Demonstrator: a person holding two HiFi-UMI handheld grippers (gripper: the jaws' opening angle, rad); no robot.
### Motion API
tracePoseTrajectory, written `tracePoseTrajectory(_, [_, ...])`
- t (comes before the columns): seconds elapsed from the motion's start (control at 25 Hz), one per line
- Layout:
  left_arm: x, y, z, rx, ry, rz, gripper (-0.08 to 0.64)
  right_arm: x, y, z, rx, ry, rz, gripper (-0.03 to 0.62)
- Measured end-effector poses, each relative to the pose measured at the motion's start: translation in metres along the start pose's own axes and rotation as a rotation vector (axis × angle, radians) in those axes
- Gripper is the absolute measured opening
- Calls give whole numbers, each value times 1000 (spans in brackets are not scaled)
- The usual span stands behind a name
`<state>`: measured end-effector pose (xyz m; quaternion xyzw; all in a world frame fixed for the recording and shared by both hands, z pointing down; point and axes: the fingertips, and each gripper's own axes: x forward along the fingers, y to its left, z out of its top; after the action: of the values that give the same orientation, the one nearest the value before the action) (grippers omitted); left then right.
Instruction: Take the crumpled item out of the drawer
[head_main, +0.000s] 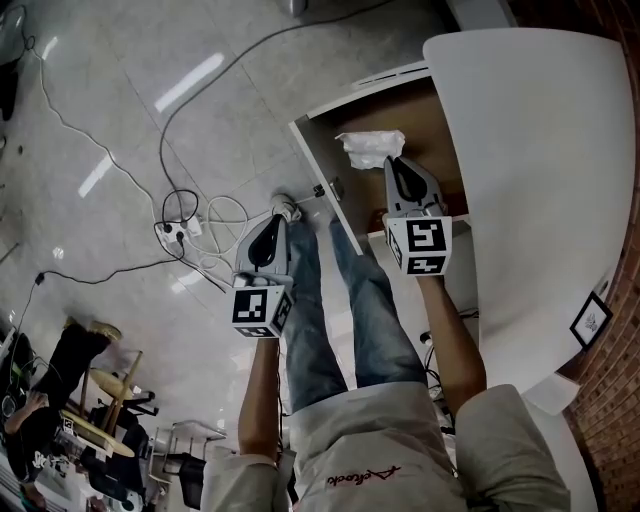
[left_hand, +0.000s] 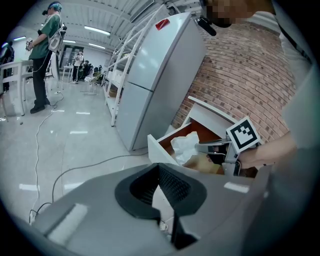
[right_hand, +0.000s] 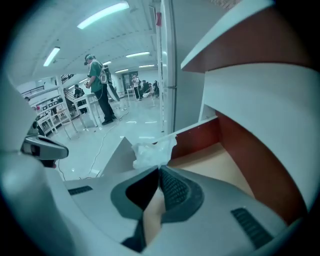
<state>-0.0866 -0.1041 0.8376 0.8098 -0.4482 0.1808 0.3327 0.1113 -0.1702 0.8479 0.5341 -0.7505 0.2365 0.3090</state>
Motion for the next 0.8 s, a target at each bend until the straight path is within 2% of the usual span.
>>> tracePoseTrajectory(0.28, [2, -1, 3, 12, -8, -2, 9, -27, 11, -2, 5, -74, 4, 20])
tracePoseTrajectory(0.64, [0, 2, 9, 23, -14, 7, 9, -43, 18, -18, 35, -60, 16, 20])
tracePoseTrajectory(0.8, [-5, 3, 27, 17, -42, 19, 9, -45, 20, -1, 32, -72, 21, 20])
